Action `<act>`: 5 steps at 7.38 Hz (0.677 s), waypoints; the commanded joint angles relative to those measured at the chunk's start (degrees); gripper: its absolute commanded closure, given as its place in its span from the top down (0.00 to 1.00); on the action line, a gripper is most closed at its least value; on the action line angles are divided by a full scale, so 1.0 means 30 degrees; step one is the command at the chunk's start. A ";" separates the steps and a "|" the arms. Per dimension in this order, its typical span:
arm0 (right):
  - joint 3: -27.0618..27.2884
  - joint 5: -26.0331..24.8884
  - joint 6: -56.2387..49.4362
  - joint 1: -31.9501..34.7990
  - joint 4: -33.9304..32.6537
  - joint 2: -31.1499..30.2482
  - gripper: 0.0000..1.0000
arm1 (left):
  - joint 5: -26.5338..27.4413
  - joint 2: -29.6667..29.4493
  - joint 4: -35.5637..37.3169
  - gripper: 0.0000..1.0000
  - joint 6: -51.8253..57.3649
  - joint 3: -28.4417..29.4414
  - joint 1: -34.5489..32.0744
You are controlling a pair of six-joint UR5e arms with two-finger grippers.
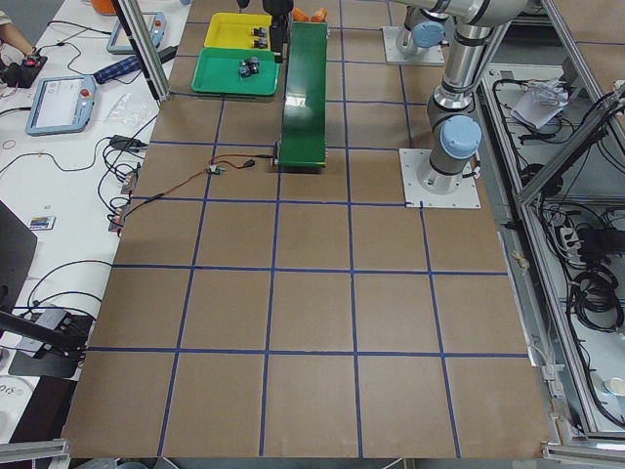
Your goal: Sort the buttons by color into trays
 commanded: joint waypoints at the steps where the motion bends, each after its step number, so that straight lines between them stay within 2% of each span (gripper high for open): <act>1: -0.0125 0.0126 0.0269 0.0058 0.0111 0.0017 1.00 | -0.0190 -0.0275 -0.0210 1.00 -0.0034 0.0186 -0.0021; 5: 0.0050 0.0154 0.0269 0.0058 0.0229 0.0016 1.00 | -0.0220 0.0367 -0.0268 1.00 -0.0093 -0.0283 -0.0197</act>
